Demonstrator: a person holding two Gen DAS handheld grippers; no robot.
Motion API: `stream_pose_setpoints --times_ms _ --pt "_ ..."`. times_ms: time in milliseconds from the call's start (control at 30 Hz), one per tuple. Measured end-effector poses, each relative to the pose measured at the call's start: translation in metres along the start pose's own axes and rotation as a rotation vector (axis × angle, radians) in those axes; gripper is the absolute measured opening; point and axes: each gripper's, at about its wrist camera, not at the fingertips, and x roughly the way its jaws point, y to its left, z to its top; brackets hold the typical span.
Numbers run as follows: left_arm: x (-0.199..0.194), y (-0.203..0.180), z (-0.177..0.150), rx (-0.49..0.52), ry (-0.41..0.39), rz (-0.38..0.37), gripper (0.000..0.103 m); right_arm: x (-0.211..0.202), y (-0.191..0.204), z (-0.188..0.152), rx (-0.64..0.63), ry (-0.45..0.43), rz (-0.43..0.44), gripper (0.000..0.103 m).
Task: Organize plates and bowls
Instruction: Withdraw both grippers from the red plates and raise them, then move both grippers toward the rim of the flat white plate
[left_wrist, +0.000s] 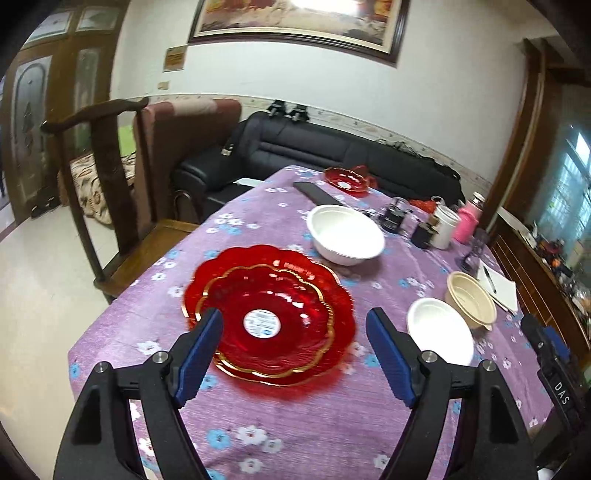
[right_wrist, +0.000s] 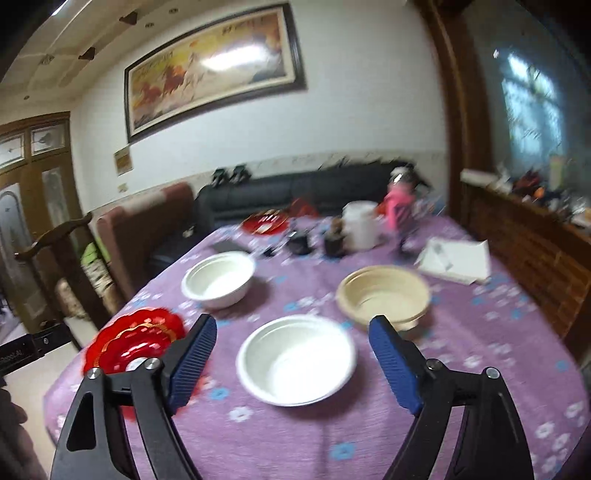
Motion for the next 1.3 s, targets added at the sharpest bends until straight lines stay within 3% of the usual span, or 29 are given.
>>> stream_pose_setpoints --times_ms 167,500,967,1300 --pt "-0.005 -0.02 0.0 0.033 -0.01 -0.009 0.079 -0.014 -0.018 -0.001 0.024 -0.073 -0.012 0.097" --pt "-0.002 -0.058 -0.001 0.096 -0.015 -0.01 0.079 0.008 -0.062 -0.013 0.127 0.042 0.005 0.097" --pt "0.048 -0.107 -0.014 0.192 0.097 -0.036 0.079 0.048 -0.115 -0.04 0.243 0.141 -0.043 0.097" --pt "0.072 -0.103 -0.016 0.156 0.152 -0.063 0.079 0.073 -0.122 -0.055 0.259 0.215 -0.067 0.097"
